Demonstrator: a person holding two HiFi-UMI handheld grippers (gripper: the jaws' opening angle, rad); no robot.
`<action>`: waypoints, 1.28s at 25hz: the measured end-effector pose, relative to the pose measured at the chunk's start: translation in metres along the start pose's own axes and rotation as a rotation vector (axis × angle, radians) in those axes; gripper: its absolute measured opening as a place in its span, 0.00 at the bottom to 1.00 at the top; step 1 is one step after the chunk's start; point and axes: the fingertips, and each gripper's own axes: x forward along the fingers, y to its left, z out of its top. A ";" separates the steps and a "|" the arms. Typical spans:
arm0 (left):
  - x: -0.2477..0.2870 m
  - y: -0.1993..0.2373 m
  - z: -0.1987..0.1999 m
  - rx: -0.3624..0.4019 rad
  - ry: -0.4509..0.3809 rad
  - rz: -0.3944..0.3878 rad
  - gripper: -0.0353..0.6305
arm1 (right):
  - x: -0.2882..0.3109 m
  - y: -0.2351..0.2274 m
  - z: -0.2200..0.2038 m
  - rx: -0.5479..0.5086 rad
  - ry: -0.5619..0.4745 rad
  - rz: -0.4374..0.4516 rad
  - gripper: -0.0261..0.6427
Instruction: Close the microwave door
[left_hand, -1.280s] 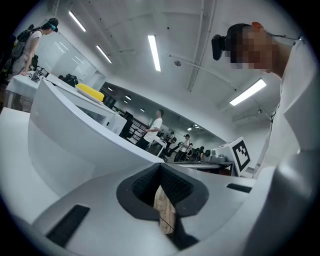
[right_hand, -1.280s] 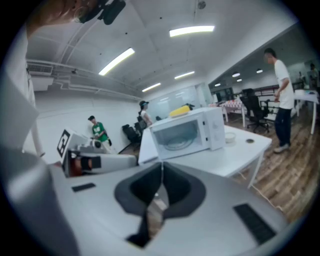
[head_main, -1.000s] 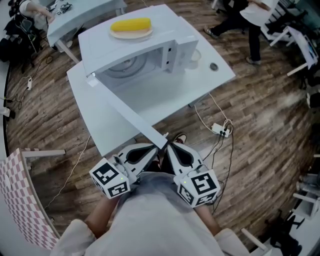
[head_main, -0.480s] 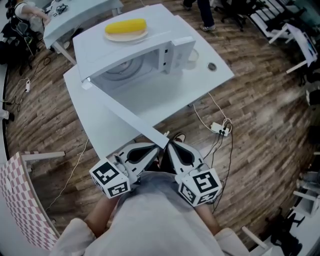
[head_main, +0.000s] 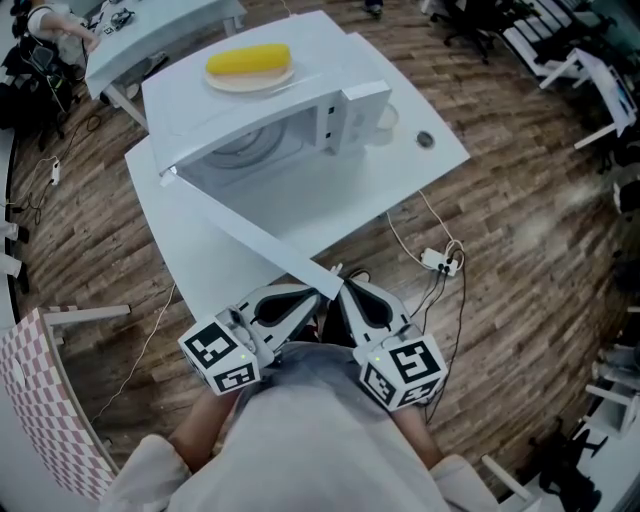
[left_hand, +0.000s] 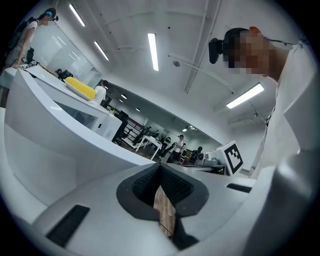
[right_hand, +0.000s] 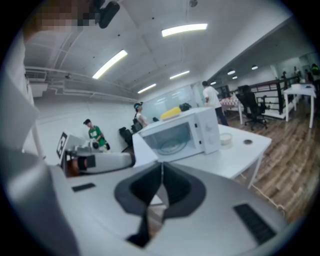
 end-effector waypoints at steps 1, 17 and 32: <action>0.001 0.001 0.001 -0.001 0.000 -0.001 0.08 | 0.001 -0.002 0.001 0.000 0.000 -0.002 0.07; 0.031 0.011 0.009 -0.013 0.013 -0.017 0.08 | 0.005 -0.030 0.018 0.017 -0.007 -0.011 0.08; 0.037 0.021 0.014 -0.030 -0.001 0.020 0.08 | 0.022 -0.040 0.021 0.013 0.033 0.025 0.07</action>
